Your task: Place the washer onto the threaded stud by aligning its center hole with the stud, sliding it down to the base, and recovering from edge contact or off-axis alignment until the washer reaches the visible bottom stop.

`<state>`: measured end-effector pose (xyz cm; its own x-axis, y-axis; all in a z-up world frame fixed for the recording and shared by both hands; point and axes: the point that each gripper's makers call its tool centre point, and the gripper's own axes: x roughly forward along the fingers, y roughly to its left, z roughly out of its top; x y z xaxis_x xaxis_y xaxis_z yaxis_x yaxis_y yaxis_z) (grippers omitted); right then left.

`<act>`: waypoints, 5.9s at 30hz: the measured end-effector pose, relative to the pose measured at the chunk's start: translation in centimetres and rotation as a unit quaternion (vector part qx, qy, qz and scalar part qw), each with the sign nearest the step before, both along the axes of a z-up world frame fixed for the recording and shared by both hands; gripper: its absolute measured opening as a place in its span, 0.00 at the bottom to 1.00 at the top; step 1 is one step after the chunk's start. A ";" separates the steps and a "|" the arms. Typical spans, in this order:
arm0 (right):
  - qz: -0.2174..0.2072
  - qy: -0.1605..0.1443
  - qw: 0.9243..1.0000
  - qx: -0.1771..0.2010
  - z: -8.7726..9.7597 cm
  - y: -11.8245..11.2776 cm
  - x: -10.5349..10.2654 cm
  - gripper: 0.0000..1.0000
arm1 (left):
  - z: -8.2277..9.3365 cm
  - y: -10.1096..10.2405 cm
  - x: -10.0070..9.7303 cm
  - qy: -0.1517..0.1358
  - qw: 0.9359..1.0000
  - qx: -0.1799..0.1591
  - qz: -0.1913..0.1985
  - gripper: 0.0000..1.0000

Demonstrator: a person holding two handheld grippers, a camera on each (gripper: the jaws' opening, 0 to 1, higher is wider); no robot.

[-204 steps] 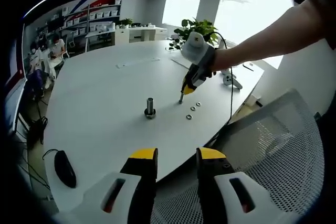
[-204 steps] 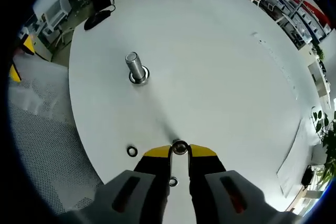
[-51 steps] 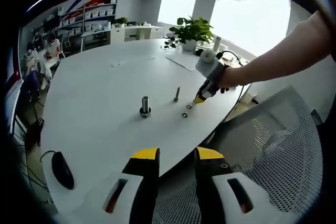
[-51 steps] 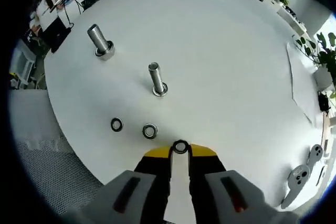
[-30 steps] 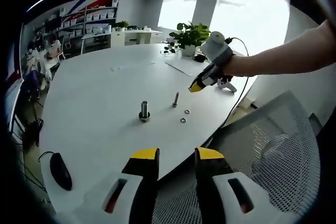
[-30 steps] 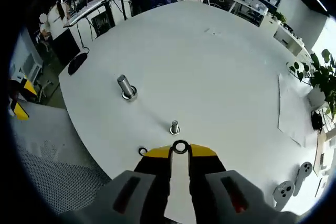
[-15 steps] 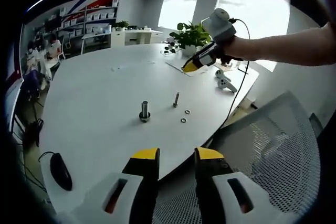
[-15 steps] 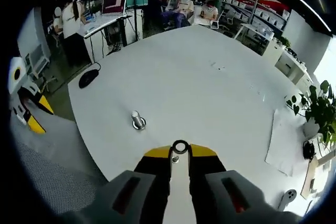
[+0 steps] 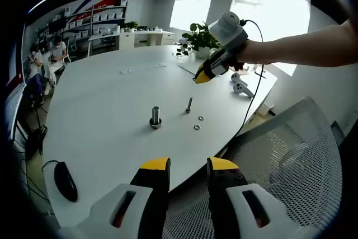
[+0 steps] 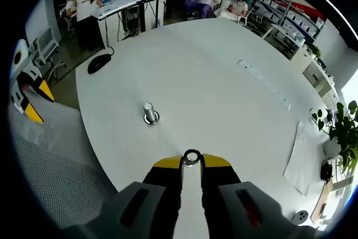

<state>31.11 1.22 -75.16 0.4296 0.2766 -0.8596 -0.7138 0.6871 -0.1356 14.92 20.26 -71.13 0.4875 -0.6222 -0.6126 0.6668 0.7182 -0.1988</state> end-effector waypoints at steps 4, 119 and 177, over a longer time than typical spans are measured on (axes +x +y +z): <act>0.003 0.015 1.000 -0.004 -1.4 -0.1 -0.3 0.13 | 0.0 0.1 0.1 0.000 1.000 0.000 0.005 0.24; 0.009 0.122 0.990 -0.074 -11.1 -2.4 -5.4 0.24 | -0.2 0.3 0.4 0.001 1.000 0.002 0.010 0.24; -0.036 0.145 0.985 -0.082 -11.3 -4.6 -4.5 0.13 | -0.6 0.3 0.2 0.009 1.000 0.009 0.004 0.24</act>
